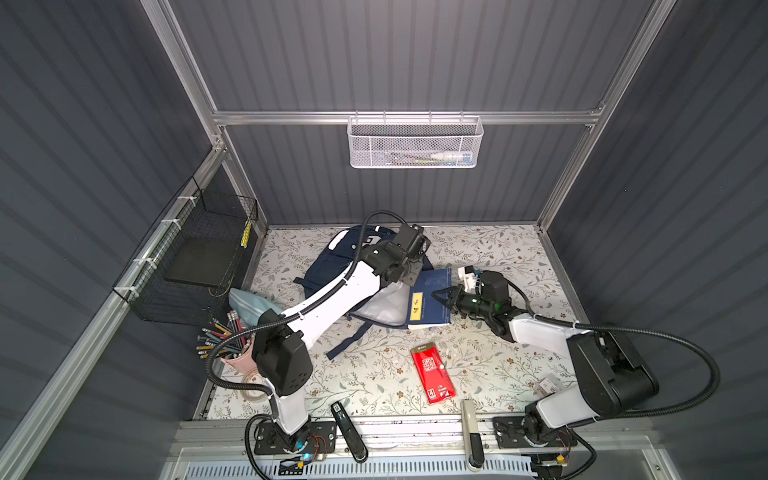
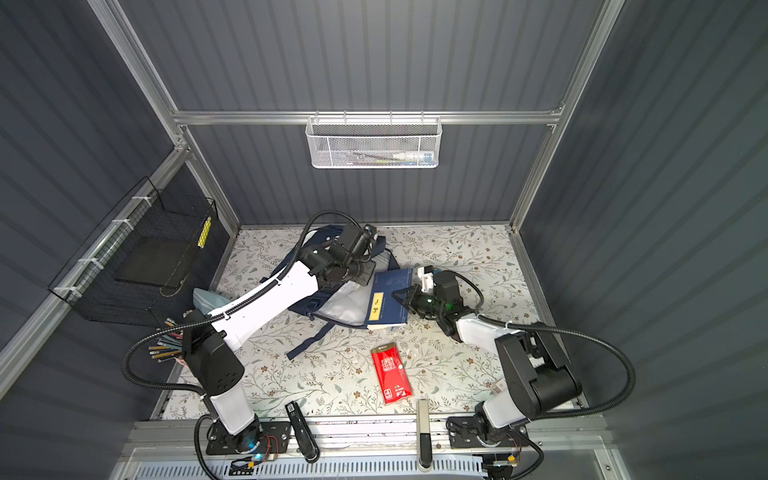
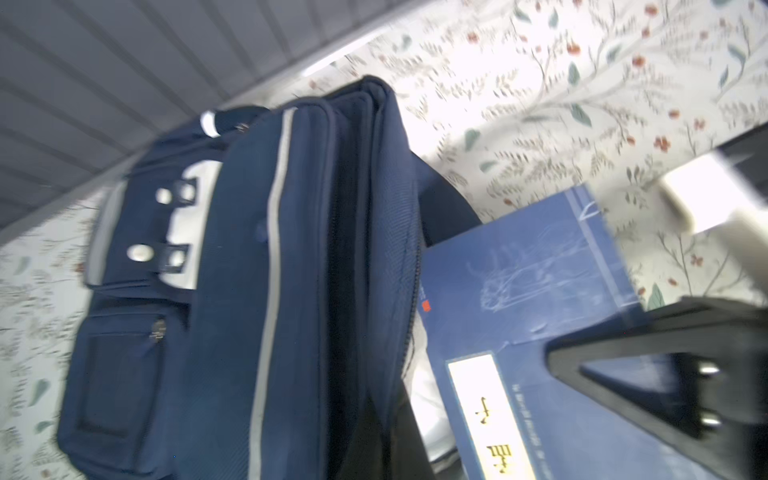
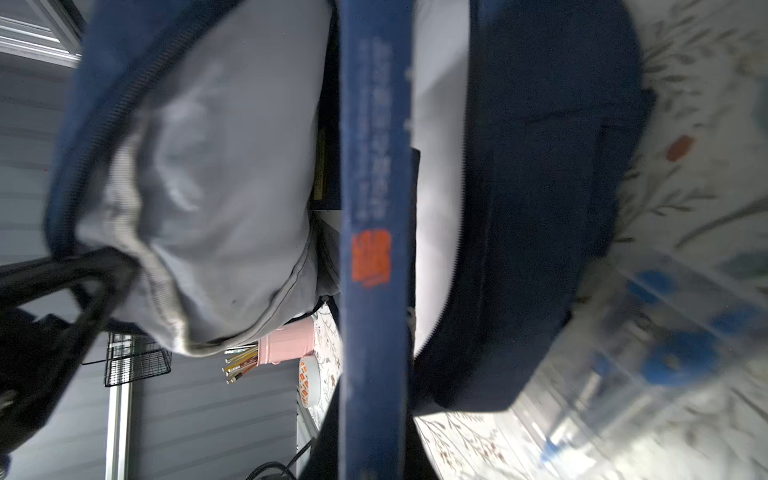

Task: Pack the student bag
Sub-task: 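Insert the dark blue book into the backpack opening with the right gripper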

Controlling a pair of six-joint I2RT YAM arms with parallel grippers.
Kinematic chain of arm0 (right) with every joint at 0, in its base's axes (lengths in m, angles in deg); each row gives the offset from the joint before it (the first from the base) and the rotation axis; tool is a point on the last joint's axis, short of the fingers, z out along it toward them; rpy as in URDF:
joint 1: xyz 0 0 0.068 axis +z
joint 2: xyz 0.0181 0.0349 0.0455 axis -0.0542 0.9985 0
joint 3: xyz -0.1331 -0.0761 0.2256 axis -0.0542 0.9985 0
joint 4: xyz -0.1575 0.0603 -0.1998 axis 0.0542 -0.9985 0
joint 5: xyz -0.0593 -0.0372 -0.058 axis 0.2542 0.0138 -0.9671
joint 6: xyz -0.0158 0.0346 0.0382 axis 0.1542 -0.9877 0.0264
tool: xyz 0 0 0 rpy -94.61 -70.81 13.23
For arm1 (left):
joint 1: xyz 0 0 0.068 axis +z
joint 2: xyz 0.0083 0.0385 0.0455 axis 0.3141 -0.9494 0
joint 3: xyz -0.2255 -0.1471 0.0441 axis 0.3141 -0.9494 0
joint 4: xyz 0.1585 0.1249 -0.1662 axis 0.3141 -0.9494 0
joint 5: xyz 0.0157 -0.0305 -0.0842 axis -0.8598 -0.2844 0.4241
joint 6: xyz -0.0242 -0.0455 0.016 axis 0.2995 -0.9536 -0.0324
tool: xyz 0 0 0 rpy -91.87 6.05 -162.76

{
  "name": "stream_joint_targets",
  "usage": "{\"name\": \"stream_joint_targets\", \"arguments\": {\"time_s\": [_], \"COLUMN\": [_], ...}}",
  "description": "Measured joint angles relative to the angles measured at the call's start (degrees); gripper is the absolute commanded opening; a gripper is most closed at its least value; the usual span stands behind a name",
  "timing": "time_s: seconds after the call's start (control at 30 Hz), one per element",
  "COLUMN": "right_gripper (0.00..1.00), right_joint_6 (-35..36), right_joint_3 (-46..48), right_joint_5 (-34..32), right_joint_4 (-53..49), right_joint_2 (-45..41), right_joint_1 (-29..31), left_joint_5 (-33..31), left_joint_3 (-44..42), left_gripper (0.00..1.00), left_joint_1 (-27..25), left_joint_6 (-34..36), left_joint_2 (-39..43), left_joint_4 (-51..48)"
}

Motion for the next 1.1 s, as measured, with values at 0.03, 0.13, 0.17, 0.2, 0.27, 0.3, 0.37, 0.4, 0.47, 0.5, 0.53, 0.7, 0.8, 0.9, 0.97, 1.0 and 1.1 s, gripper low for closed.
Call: {"name": "stream_joint_targets", "arguments": {"time_s": [0.03, 0.13, 0.17, 0.2, 0.27, 0.3, 0.37, 0.4, 0.47, 0.5, 0.53, 0.7, 0.8, 0.9, 0.97, 1.0, 1.1], "right_gripper": [0.0, 0.0, 0.0, 0.0, 0.0, 0.0, 0.0, 0.0, 0.0, 0.0, 0.0, 0.0, 0.06, 0.15, 0.22, 0.29, 0.47], "right_joint_6": [-0.5, -2.1, -2.7, -3.2, -4.3, -4.7, -5.3, -5.6, -6.0, -6.1, -6.2, -6.7, -7.0, -7.1, -7.1, -7.0, -6.8], "right_joint_3": [-1.7, -7.1, -9.2, -11.3, -16.1, -18.4, -22.9, -25.3, -29.4, -31.2, -32.6, -41.4, -48.5, -53.9, -56.2, -56.9, -53.7], "right_joint_5": [-0.3, -0.3, -0.3, -0.2, 0.0, 0.0, 0.0, -0.1, -0.3, -0.7, -1.3, -7.0, -8.8, -9.4, -8.6, -7.8, -6.1], "right_joint_4": [1.5, 6.2, 7.6, 9.1, 11.5, 12.5, 13.6, 13.8, 13.8, 13.6, 13.2, 8.7, 5.0, 1.7, -0.4, -1.0, -1.2], "right_joint_2": [2.0, 7.9, 9.9, 12.1, 16.8, 19.2, 23.7, 25.9, 29.6, 31.1, 32.2, 39.2, 44.6, 47.9, 48.8, 48.9, 47.0], "right_joint_1": [0.9, 2.9, 3.4, 3.8, 4.5, 4.9, 5.5, 5.8, 6.6, 7.2, 7.6, 10.5, 11.6, 12.4, 12.5, 12.5, 12.1], "left_joint_5": [-0.3, -1.2, -1.4, -1.6, -1.7, -1.7, -1.7, -1.7, -1.7, -1.7, -1.8, -1.7, -0.9, -0.2, 0.0, 0.1, 0.9], "left_joint_3": [0.5, 1.4, 1.7, 2.1, 2.9, 3.3, 3.8, 4.0, 4.3, 4.5, 4.6, 5.0, 5.0, 4.3, 2.4, 1.3, -0.9], "left_gripper": [0.0, 0.0, 0.0, 0.0, 0.0, 0.0, 0.0, 0.0, 0.0, 0.0, 0.0, 0.0, 0.0, 0.0, 0.0, 0.0, 0.0], "left_joint_1": [0.3, 0.3, 0.3, 0.3, 0.3, 0.4, 0.5, 0.5, 0.5, 0.5, 0.5, 0.5, 0.5, 0.5, 0.5, 0.5, 0.7], "left_joint_6": [0.2, 0.9, 1.1, 1.3, 1.7, 1.7, 1.7, 1.7, 1.7, 1.7, 1.7, 1.7, 1.6, 0.8, 0.1, -0.3, -1.3], "left_joint_2": [0.2, 0.2, 0.2, 0.2, 0.2, 0.2, 0.2, 0.2, 0.2, 0.2, 0.2, 0.3, 0.4, 1.0, 2.1, 2.8, 3.7], "left_joint_4": [-0.5, -1.9, -2.5, -2.9, -3.3, -3.5, -3.8, -4.0, -4.3, -4.4, -4.4, -4.6, -4.6, -3.9, -2.6, -1.9, 0.1]}}
